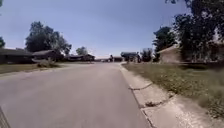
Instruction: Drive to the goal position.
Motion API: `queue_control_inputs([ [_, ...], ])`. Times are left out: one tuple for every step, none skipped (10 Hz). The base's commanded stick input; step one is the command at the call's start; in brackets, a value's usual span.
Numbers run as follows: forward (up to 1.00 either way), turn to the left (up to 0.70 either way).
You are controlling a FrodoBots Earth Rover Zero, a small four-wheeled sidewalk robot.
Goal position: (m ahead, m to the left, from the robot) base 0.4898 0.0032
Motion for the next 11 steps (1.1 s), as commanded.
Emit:
queue_control_inputs([
  [0.7, 0.0],
  [0.7, 0.0],
  [0.7, 0.0],
  [0.7, 0.0],
  [0.7, 0.0],
  [0.7, 0.0],
  [0.7, 0.0],
  [0.7, 0.0],
  [0.7, 0.0],
  [0.7, 0.0],
  [0.7, 0.0],
])
